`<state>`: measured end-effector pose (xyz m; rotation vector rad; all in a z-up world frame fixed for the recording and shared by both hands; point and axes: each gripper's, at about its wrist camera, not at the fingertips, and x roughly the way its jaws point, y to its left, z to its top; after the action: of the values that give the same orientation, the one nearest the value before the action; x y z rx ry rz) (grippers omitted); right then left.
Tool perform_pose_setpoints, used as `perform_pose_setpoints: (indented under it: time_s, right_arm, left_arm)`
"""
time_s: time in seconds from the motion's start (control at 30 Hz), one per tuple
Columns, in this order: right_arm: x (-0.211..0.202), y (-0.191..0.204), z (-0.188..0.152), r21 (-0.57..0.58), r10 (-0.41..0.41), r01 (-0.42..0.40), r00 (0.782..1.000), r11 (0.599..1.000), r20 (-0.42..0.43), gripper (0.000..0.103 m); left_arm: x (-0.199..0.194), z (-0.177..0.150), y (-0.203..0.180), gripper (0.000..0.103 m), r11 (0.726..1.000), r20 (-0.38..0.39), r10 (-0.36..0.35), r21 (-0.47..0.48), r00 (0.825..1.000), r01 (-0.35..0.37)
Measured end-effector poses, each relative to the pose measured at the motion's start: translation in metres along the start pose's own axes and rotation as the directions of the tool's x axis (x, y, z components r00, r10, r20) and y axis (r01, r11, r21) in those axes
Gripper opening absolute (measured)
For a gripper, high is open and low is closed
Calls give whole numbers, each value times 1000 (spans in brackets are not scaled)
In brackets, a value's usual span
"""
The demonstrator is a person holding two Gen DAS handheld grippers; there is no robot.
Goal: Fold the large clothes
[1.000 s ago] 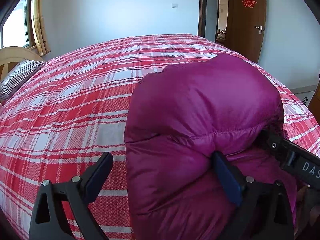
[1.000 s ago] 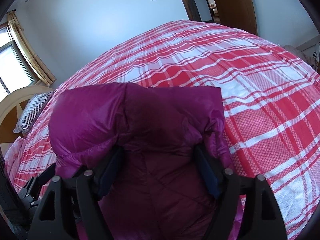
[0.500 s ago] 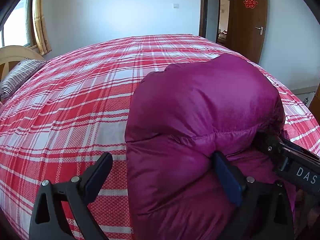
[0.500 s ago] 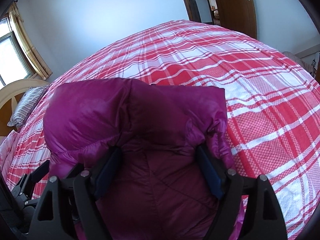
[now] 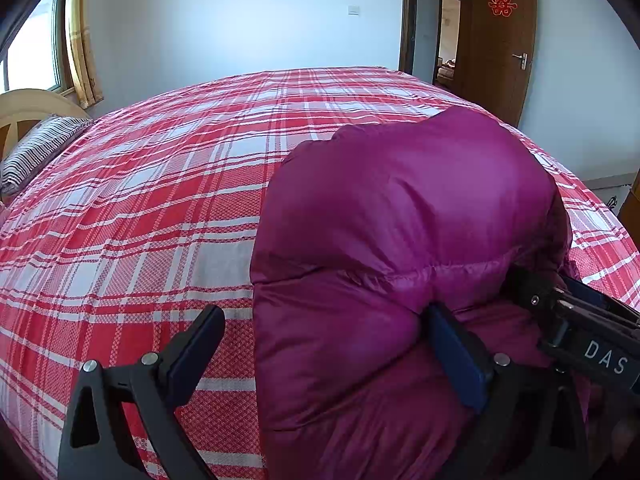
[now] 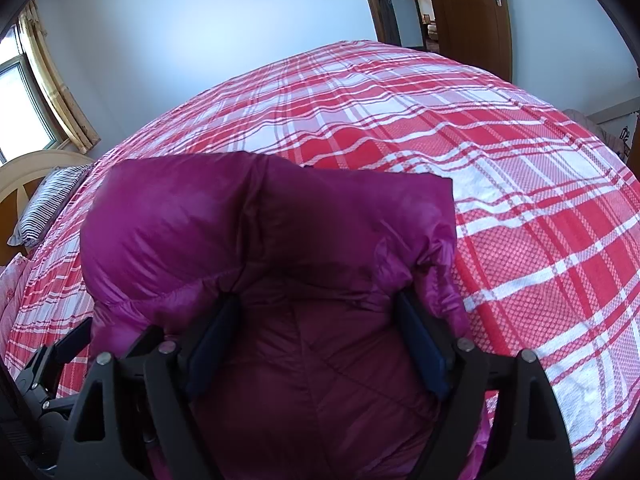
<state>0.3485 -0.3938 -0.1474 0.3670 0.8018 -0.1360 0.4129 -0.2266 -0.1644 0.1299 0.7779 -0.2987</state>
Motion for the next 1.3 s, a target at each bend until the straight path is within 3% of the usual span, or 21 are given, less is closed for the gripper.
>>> perform_pose_setpoints:
  time_s: [0.6, 0.7, 0.8, 0.87, 0.9, 0.97, 1.1, 1.23, 1.3]
  right_arm:
    - [1, 0, 0, -10, -10, 10, 1000, 1000, -2, 86]
    - [1, 0, 1, -11, -6, 6, 1000, 1000, -4, 87]
    - [-17, -3, 3, -6, 60, -60, 998, 998, 17, 87]
    - [-49, -15, 4, 24, 178, -181, 980, 983, 91, 89]
    - [-62, -23, 5, 34, 200, -206, 971, 978, 131, 95]
    - [-78, -41, 9, 57, 158, -171, 971, 984, 179, 96]
    - [-59, -78, 20, 133, 156, -167, 984, 977, 92, 96]
    - [-33, -89, 20, 128, 198, -193, 980, 973, -28, 85]
    - [-24, -91, 20, 126, 224, -217, 973, 968, -46, 83]
  left_arm:
    - [1, 0, 1, 101, 1000, -2, -4, -5, 1000, 4]
    - [0, 1, 9, 101, 997, -29, -64, -38, 998, 62]
    - [-21, -5, 33, 101, 974, -58, -194, -130, 979, 186]
    - [-43, -16, 43, 101, 950, -21, -281, -150, 959, 275]
    - [-50, -23, 44, 101, 939, -13, -316, -147, 949, 311]
    - [-54, -34, 42, 101, 925, -28, -360, -144, 932, 353]
    - [-49, -42, 40, 101, 889, -32, -433, -180, 901, 421]
    - [-33, -43, 45, 101, 849, -52, -502, -217, 863, 481]
    - [-34, -42, 45, 101, 846, -52, -510, -208, 858, 491]
